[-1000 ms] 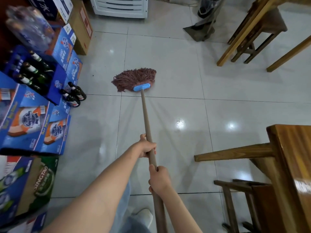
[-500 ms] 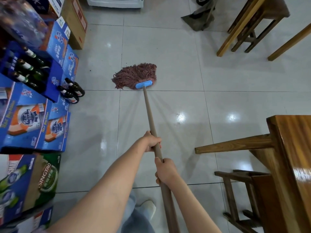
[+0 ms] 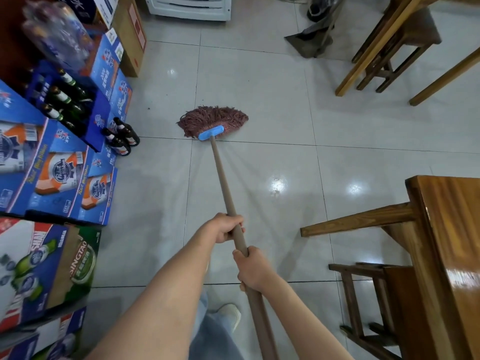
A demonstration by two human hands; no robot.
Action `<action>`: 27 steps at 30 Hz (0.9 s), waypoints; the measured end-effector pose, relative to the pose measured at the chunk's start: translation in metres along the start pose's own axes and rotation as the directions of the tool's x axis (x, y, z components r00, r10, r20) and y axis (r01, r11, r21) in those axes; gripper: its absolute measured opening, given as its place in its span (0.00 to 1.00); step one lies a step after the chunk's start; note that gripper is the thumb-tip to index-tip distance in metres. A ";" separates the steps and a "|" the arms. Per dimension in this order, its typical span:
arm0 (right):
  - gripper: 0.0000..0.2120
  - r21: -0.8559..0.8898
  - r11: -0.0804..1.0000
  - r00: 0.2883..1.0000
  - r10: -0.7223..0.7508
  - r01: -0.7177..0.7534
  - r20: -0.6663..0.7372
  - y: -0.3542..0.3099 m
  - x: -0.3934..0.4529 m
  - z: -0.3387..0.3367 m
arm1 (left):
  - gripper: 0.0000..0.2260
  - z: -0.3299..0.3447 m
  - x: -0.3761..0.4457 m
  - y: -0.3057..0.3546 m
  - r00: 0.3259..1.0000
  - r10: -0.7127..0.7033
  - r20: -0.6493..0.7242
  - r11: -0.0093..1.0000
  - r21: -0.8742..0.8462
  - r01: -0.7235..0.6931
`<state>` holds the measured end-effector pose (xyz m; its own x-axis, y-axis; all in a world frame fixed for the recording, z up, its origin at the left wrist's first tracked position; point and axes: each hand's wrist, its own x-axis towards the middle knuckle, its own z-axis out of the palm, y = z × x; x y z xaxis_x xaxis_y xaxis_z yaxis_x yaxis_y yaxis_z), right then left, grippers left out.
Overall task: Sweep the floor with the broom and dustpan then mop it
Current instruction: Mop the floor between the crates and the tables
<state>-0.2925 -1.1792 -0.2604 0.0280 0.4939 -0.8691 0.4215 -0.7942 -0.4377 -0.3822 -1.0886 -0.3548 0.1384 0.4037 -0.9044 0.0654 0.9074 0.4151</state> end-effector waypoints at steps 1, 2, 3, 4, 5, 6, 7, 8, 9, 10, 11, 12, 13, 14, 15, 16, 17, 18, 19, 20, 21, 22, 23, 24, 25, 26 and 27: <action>0.10 -0.008 1.000 1.000 -0.008 0.008 0.013 0.004 -0.006 0.006 | 0.03 -0.005 -0.005 -0.008 1.000 -0.004 0.001 1.000 -0.021 0.004; 0.10 -0.023 1.000 1.000 -0.014 0.015 0.023 0.008 -0.012 0.013 | 0.04 -0.010 -0.011 -0.017 1.000 -0.011 0.000 0.999 -0.039 0.011; 0.10 -0.048 0.999 0.999 -0.021 0.022 0.030 0.012 -0.016 0.020 | 0.04 -0.016 -0.016 -0.025 1.000 -0.018 -0.003 0.999 -0.050 0.017; 0.10 -0.080 0.996 0.999 -0.031 0.033 0.030 0.015 -0.018 0.027 | 0.04 -0.022 -0.020 -0.032 1.000 -0.025 -0.009 0.998 -0.057 0.024; 0.10 -0.108 0.994 0.999 -0.034 0.037 0.035 0.016 -0.022 0.032 | 0.04 -0.027 -0.023 -0.039 0.999 -0.033 -0.017 0.997 -0.065 0.032; 0.11 -0.121 0.992 0.998 -0.037 0.042 0.041 0.018 -0.024 0.038 | 0.04 -0.032 -0.026 -0.045 0.999 -0.038 -0.025 0.997 -0.072 0.036; 0.11 -0.128 0.991 0.998 -0.035 0.041 0.049 0.018 -0.024 0.042 | 0.03 -0.036 -0.028 -0.049 0.999 -0.041 -0.033 0.996 -0.075 0.039; 0.11 -0.128 0.991 0.998 -0.040 0.046 0.055 0.018 -0.025 0.046 | 0.03 -0.040 -0.030 -0.053 0.998 -0.044 -0.041 0.996 -0.078 0.041; 0.11 -0.127 0.991 0.997 -0.040 0.048 0.062 0.018 -0.025 0.050 | 0.02 -0.044 -0.031 -0.055 0.998 -0.045 -0.049 0.996 -0.081 0.041; 0.11 -0.121 0.991 0.997 -0.044 0.052 0.064 0.017 -0.024 0.053 | 0.02 -0.047 -0.031 -0.056 0.997 -0.046 -0.055 0.996 -0.081 0.042; 0.11 -0.115 0.992 0.997 -0.041 0.048 0.065 0.016 -0.023 0.056 | 0.02 -0.050 -0.030 -0.057 0.997 -0.048 -0.061 0.996 -0.079 0.043; 0.11 -0.113 0.992 0.997 -0.042 0.049 0.064 0.016 -0.019 0.059 | 0.01 -0.054 -0.028 -0.057 0.997 -0.049 -0.066 0.997 -0.070 0.045; 0.11 -0.116 0.992 0.997 -0.036 0.044 0.066 0.015 -0.016 0.063 | 0.01 -0.057 -0.025 -0.057 0.996 -0.051 -0.071 0.997 -0.063 0.047; 0.11 -0.123 0.992 0.997 -0.031 0.039 0.067 0.014 -0.012 0.068 | 0.01 -0.062 -0.023 -0.057 0.996 -0.054 -0.077 0.997 -0.059 0.049; 0.11 -0.118 0.992 0.997 -0.026 0.034 0.069 0.012 -0.009 0.073 | 0.01 -0.066 -0.020 -0.056 0.995 -0.054 -0.082 0.997 -0.059 0.050; 0.11 -0.103 0.994 0.997 -0.030 0.037 0.064 0.011 -0.005 0.077 | 0.01 -0.070 -0.016 -0.056 0.995 -0.054 -0.085 0.997 -0.062 0.049; 0.11 -0.087 0.996 0.998 -0.024 0.030 0.064 0.010 0.000 0.081 | 0.01 -0.074 -0.013 -0.054 0.995 -0.054 -0.089 0.997 -0.065 0.049; 0.11 -0.068 0.997 0.998 -0.022 0.027 0.063 0.008 0.004 0.084 | 0.01 -0.078 -0.011 -0.052 0.994 -0.051 -0.094 0.997 -0.063 0.045; 0.11 -0.053 0.998 0.997 -0.011 0.015 0.071 0.004 0.009 0.086 | 0.01 -0.082 -0.008 -0.049 0.994 -0.045 -0.100 0.998 -0.056 0.039; 0.11 -0.042 0.999 0.997 -0.006 0.009 0.077 0.000 0.013 0.087 | 0.02 -0.085 -0.005 -0.045 0.994 -0.036 -0.105 0.998 -0.047 0.032; 0.11 -0.042 0.999 0.997 0.002 0.002 0.083 -0.006 0.018 0.088 | 0.02 -0.089 -0.002 -0.040 0.994 -0.027 -0.108 0.999 -0.043 0.023; 0.11 -0.043 0.999 0.997 -0.002 0.005 0.081 -0.012 0.025 0.087 | 0.02 -0.093 0.003 -0.034 0.994 -0.020 -0.108 0.999 -0.044 0.015; 0.12 -0.044 0.999 0.997 -0.005 0.009 0.080 -0.018 0.031 0.087 | 0.02 -0.097 0.009 -0.027 0.994 -0.014 -0.109 0.999 -0.048 0.009; 0.12 -0.040 0.999 0.997 -0.011 0.014 0.075 -0.025 0.039 0.087 | 0.02 -0.102 0.015 -0.021 0.994 -0.009 -0.112 0.999 -0.054 0.003; 0.12 -0.041 0.999 0.997 -0.015 0.018 0.072 -0.033 0.046 0.087 | 0.02 -0.106 0.020 -0.013 0.993 -0.004 -0.114 0.998 -0.059 -0.002; 0.13 -0.053 0.998 0.997 -0.018 0.021 0.069 -0.041 0.053 0.088 | 0.03 -0.111 0.026 -0.006 0.993 -0.001 -0.117 0.998 -0.061 -0.006; 0.13 -0.075 0.997 0.998 -0.019 0.024 0.066 -0.048 0.060 0.089 | 0.03 -0.117 0.032 0.001 0.993 0.001 -0.117 0.998 -0.057 -0.007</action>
<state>-0.3916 -1.1428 -0.3121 -0.0397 0.4849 -0.8737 0.4890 -0.7531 -0.4402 -0.4932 -1.0614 -0.3948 0.0219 0.4151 -0.9095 0.0074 0.9096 0.4153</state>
